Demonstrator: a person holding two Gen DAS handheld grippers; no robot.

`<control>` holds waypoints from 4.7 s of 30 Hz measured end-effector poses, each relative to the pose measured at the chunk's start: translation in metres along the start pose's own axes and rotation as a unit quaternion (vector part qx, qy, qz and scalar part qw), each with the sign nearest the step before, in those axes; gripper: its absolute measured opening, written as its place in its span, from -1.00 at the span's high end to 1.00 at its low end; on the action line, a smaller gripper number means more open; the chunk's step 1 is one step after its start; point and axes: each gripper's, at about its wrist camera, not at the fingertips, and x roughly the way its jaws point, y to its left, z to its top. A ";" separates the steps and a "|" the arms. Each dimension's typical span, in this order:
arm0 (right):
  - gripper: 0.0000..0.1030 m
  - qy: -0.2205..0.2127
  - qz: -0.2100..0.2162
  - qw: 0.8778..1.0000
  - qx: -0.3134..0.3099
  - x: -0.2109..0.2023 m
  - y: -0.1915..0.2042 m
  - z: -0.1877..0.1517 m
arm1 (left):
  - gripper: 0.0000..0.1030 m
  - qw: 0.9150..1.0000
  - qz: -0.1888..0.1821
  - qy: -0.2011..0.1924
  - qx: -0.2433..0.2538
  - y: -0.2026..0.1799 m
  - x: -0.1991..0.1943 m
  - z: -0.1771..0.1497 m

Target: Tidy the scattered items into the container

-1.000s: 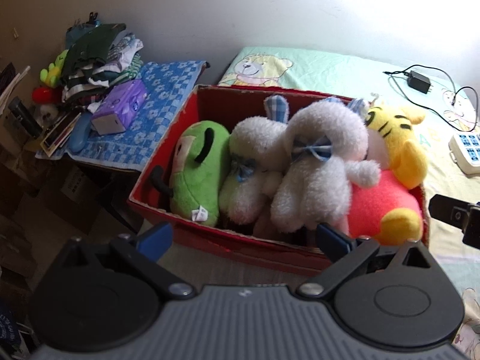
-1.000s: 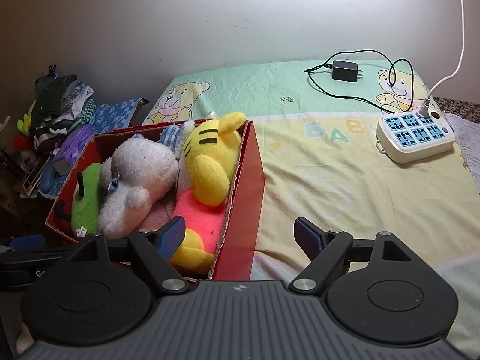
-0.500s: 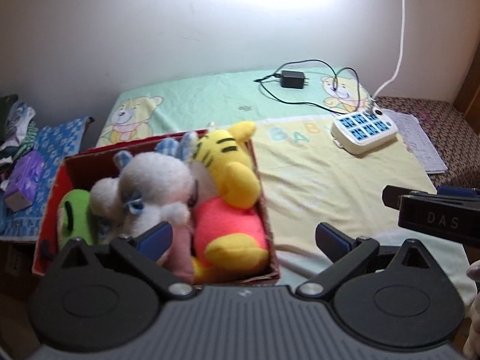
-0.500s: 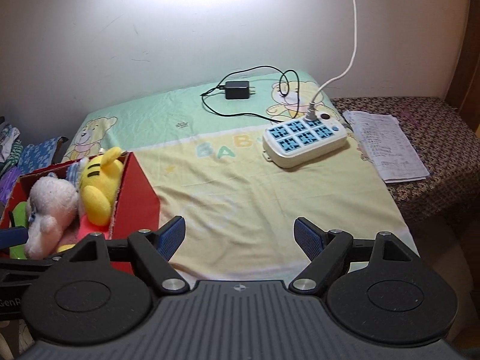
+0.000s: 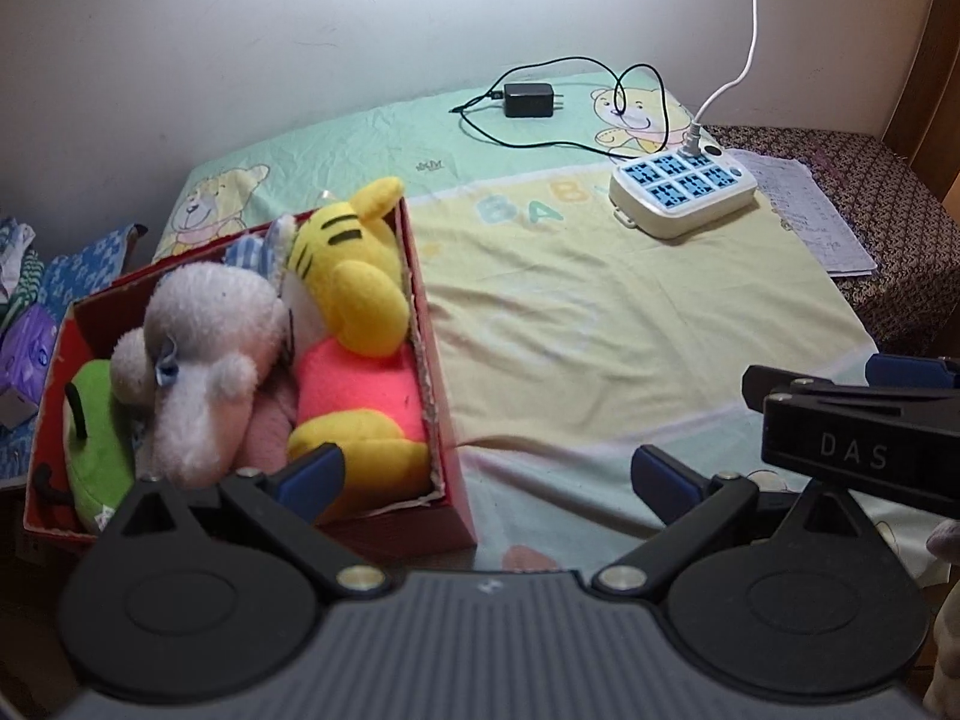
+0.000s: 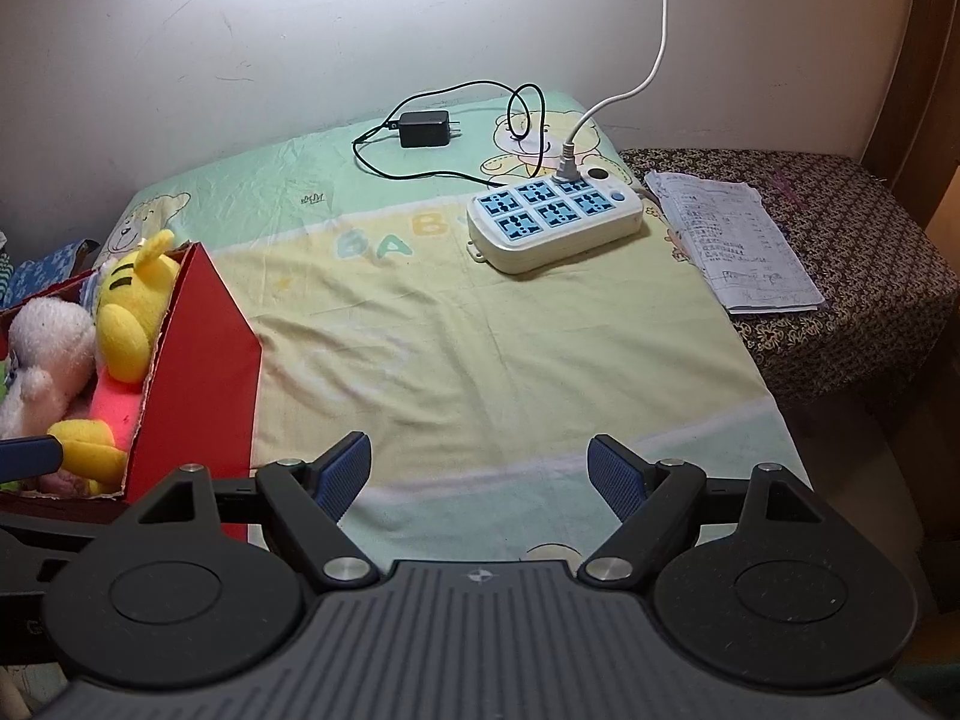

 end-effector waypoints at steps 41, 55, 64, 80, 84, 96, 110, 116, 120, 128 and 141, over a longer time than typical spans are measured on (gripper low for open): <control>-0.59 -0.002 0.049 0.998 -0.044 -0.035 0.200 -0.024 | -0.96 0.996 0.030 0.060 -0.064 0.200 -0.014 -0.059; -0.60 0.030 0.023 0.999 -0.022 -0.035 0.216 -0.052 | -0.96 0.993 0.005 0.107 -0.041 0.209 0.002 -0.086; -0.60 0.035 0.015 0.999 -0.016 -0.037 0.212 -0.050 | -0.96 0.994 0.004 0.100 -0.051 0.208 0.000 -0.081; -0.61 0.026 0.021 0.999 -0.024 -0.039 0.207 -0.011 | -0.96 0.994 0.015 0.087 -0.066 0.211 -0.006 -0.043; -0.61 0.031 0.022 0.999 -0.030 -0.034 0.206 -0.002 | -0.95 0.993 0.019 0.092 -0.071 0.212 -0.004 -0.033; -0.61 0.027 0.042 0.997 -0.054 -0.019 0.217 0.020 | -0.96 0.990 0.030 0.095 -0.104 0.218 0.010 -0.016; -0.61 0.032 0.035 0.997 -0.062 0.003 0.211 0.035 | -0.96 0.988 0.058 0.086 -0.113 0.226 0.024 -0.005; -0.61 0.045 0.032 0.997 -0.062 0.018 0.215 0.040 | -0.96 0.989 0.057 0.080 -0.112 0.233 0.028 -0.002; -0.61 0.062 0.044 0.995 -0.060 0.028 0.219 0.046 | -0.96 0.988 0.060 0.088 -0.112 0.238 0.033 0.005; -0.63 0.082 0.057 0.994 -0.047 0.037 0.221 0.053 | -0.96 0.987 0.042 0.100 -0.122 0.246 0.041 0.016; -0.66 0.076 0.057 0.994 -0.046 0.032 0.209 0.056 | -0.96 0.991 0.000 0.078 -0.109 0.234 0.041 0.024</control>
